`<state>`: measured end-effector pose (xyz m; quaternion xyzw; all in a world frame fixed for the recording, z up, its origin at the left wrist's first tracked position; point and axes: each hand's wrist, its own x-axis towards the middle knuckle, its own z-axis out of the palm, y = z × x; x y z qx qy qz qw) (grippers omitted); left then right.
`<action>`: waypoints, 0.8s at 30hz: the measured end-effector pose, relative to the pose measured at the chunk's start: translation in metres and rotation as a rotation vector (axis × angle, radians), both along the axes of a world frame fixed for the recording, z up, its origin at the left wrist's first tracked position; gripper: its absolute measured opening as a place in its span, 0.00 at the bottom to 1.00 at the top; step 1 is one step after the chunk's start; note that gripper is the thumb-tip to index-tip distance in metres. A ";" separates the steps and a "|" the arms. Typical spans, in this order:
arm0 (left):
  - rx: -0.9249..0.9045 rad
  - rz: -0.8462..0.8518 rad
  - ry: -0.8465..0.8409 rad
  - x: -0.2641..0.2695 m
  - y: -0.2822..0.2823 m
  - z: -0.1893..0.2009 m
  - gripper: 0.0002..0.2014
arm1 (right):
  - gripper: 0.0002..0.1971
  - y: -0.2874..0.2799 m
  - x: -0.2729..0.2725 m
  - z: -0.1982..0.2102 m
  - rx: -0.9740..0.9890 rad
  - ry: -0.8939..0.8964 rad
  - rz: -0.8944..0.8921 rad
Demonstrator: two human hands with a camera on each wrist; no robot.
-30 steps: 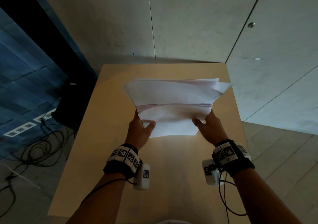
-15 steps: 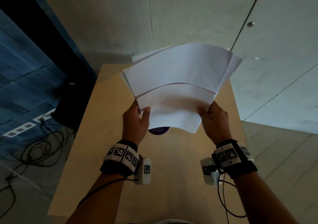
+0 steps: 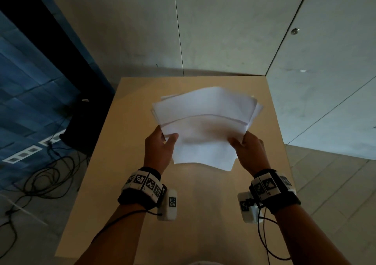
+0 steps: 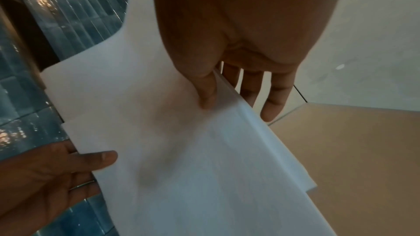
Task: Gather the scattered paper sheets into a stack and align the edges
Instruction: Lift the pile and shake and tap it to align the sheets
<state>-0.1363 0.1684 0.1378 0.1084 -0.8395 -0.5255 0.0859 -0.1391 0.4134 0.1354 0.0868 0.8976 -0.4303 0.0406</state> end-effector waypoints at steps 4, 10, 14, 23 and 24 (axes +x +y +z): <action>-0.027 0.022 0.096 -0.004 -0.001 0.010 0.13 | 0.14 -0.001 -0.002 0.019 -0.012 0.092 -0.022; -0.003 -0.112 -0.083 0.007 0.000 -0.007 0.23 | 0.19 -0.002 0.008 -0.002 -0.063 0.033 -0.047; -0.145 -0.084 -0.117 0.009 0.005 -0.018 0.17 | 0.17 -0.001 0.010 -0.020 -0.048 -0.002 -0.066; -0.298 -0.004 0.105 0.008 0.009 0.007 0.06 | 0.09 -0.004 0.007 0.007 0.018 0.041 -0.050; -0.287 0.002 0.131 0.008 0.008 0.011 0.06 | 0.09 -0.004 0.008 0.012 0.016 0.059 -0.046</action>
